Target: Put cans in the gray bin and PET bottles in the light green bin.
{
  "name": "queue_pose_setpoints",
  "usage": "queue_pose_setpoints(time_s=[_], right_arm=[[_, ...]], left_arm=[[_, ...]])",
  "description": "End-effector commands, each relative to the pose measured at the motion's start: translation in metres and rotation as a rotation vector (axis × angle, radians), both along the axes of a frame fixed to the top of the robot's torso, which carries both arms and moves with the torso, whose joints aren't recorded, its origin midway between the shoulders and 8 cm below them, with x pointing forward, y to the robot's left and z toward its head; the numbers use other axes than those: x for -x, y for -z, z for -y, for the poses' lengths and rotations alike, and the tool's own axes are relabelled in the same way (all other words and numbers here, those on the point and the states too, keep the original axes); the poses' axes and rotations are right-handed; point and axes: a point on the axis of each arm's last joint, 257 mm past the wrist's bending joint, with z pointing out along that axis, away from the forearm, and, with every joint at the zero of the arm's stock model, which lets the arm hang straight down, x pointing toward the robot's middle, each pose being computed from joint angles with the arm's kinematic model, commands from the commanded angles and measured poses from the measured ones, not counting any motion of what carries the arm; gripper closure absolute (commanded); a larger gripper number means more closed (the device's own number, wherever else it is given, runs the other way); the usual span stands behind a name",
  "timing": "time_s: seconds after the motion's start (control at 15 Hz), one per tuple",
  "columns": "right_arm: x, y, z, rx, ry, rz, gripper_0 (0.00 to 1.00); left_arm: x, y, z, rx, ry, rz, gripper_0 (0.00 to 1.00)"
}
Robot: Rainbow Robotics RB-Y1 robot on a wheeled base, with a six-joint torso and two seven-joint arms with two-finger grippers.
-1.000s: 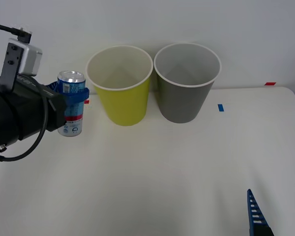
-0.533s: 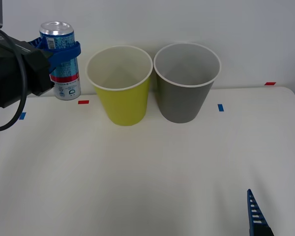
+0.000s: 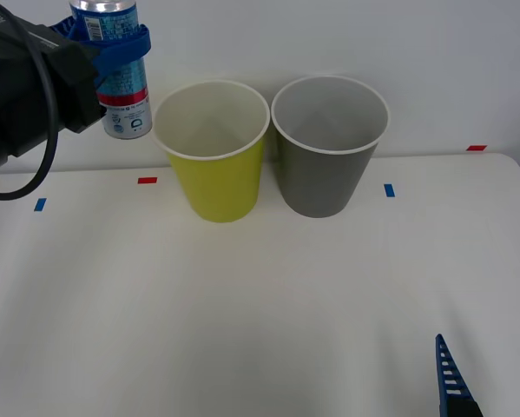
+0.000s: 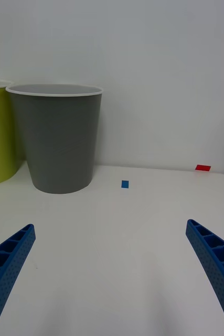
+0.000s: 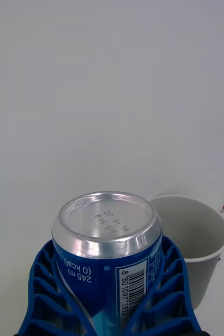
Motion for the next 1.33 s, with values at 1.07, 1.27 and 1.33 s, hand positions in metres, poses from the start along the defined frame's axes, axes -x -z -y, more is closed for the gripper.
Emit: queue_pose_setpoints(time_s=[1.07,1.27,1.33], right_arm=[[0.000,0.000,0.000,0.000,0.000,0.000,0.00],[0.000,0.000,0.000,0.000,0.000,0.000,0.00],[0.000,0.000,0.000,0.000,0.000,0.000,0.00]], left_arm=[[-0.125,-0.030,0.144,0.009,0.126,0.055,1.00],[-0.140,-0.022,0.178,0.042,0.168,0.070,1.00],[-0.142,-0.019,0.188,0.058,0.182,0.067,1.00]])
